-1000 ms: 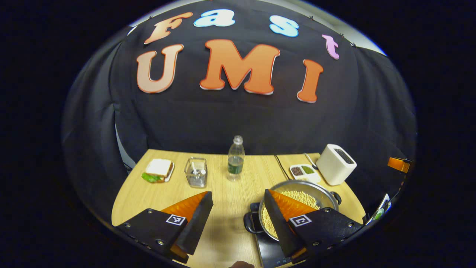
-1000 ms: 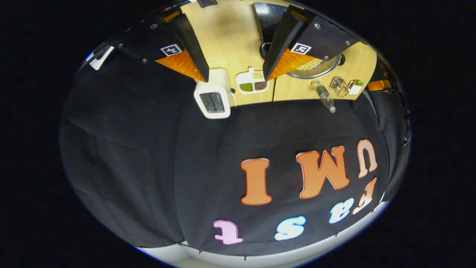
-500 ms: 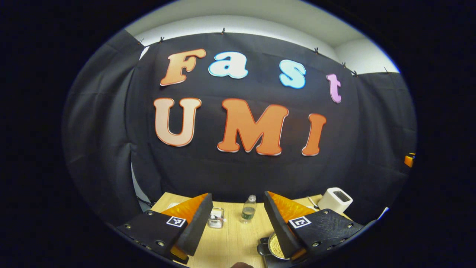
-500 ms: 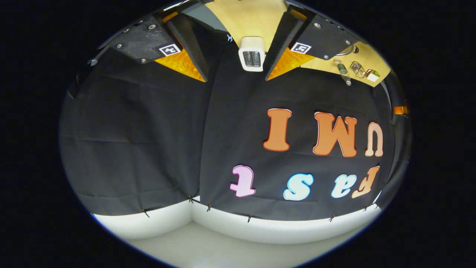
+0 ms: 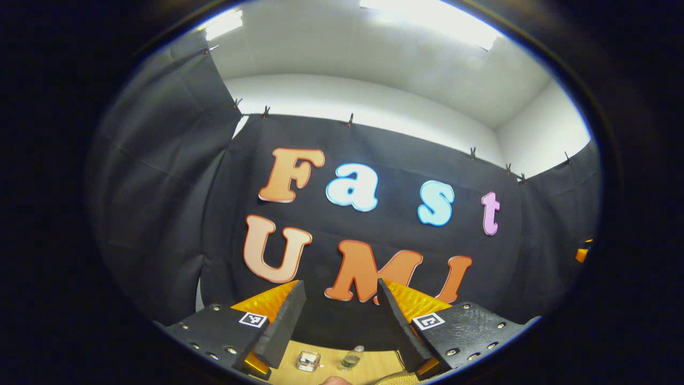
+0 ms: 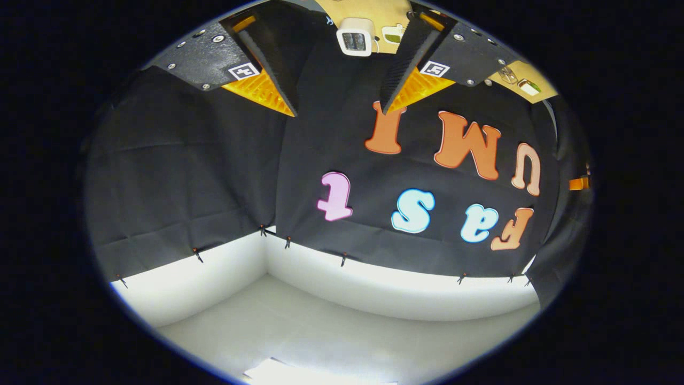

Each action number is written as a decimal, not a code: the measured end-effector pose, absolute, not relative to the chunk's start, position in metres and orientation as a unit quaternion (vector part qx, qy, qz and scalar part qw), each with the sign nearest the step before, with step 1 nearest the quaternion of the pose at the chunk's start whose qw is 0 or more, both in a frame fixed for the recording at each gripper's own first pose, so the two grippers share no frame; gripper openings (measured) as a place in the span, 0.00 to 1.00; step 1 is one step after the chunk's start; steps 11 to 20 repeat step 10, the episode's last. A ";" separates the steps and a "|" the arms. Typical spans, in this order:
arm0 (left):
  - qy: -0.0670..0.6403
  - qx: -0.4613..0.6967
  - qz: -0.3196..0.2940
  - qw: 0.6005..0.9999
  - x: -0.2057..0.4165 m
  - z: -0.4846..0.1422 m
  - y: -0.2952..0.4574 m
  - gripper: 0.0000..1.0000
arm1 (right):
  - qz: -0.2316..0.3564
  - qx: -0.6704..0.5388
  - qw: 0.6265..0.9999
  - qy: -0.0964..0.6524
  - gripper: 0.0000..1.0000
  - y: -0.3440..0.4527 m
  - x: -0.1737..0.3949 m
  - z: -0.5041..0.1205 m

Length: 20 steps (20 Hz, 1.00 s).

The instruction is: First push the handle of the pot to place it horizontally, then grasp the pot with both hands and set it on the induction cooktop.

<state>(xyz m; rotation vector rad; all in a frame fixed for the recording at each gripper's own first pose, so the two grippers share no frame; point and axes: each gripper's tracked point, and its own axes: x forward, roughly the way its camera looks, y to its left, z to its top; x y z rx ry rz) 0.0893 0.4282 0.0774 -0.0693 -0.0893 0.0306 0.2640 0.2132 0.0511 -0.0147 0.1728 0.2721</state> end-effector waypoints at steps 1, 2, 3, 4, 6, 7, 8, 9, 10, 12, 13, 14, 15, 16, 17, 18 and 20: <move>-0.060 -0.023 0.016 0.998 0.083 0.091 0.430 0.81 | 0.153 0.011 0.984 0.091 0.92 0.224 0.262 0.058; -0.076 -0.014 0.016 0.997 0.077 0.103 0.429 0.80 | 0.168 0.030 0.981 0.091 0.96 0.229 0.257 0.067; -0.093 -0.007 0.014 0.996 0.074 0.112 0.428 0.83 | 0.178 0.043 0.979 0.087 0.96 0.237 0.260 0.077; -0.109 -0.003 0.013 0.994 0.070 0.122 0.426 0.83 | 0.182 0.048 0.979 0.081 0.96 0.236 0.261 0.085; -0.125 0.000 0.011 0.992 0.063 0.137 0.426 0.82 | 0.187 0.045 0.979 0.067 0.95 0.239 0.262 0.095; -0.123 0.002 0.012 0.992 0.063 0.135 0.428 0.80 | 0.191 0.044 0.979 0.061 0.95 0.243 0.262 0.101; -0.115 0.006 0.015 0.993 0.065 0.132 0.430 0.80 | 0.196 0.045 0.978 0.059 0.94 0.245 0.259 0.108; -0.107 0.011 0.019 0.994 0.065 0.129 0.430 0.80 | 0.204 0.050 0.976 0.059 0.94 0.251 0.257 0.111; -0.101 0.017 0.023 0.994 0.063 0.131 0.428 0.80 | 0.212 0.057 0.974 0.062 0.96 0.255 0.255 0.115; -0.101 0.017 0.023 0.994 0.063 0.131 0.428 0.80 | 0.212 0.057 0.974 0.062 0.96 0.255 0.255 0.115; -0.101 0.017 0.023 0.994 0.063 0.131 0.428 0.80 | 0.212 0.057 0.974 0.062 0.96 0.255 0.255 0.115; -0.101 0.017 0.023 0.994 0.063 0.131 0.428 0.80 | 0.212 0.057 0.974 0.062 0.96 0.255 0.255 0.115; -0.101 0.017 0.023 0.994 0.063 0.131 0.428 0.80 | 0.212 0.057 0.974 0.062 0.96 0.255 0.255 0.115; -0.101 0.017 0.023 0.994 0.063 0.131 0.428 0.80 | 0.212 0.057 0.974 0.062 0.96 0.255 0.255 0.115; -0.101 0.017 0.023 0.994 0.063 0.131 0.428 0.80 | 0.212 0.057 0.974 0.062 0.96 0.255 0.255 0.115; -0.101 0.017 0.023 0.994 0.063 0.131 0.428 0.80 | 0.212 0.057 0.974 0.062 0.96 0.255 0.255 0.115; -0.101 0.017 0.023 0.994 0.063 0.131 0.428 0.80 | 0.212 0.057 0.974 0.062 0.96 0.255 0.255 0.115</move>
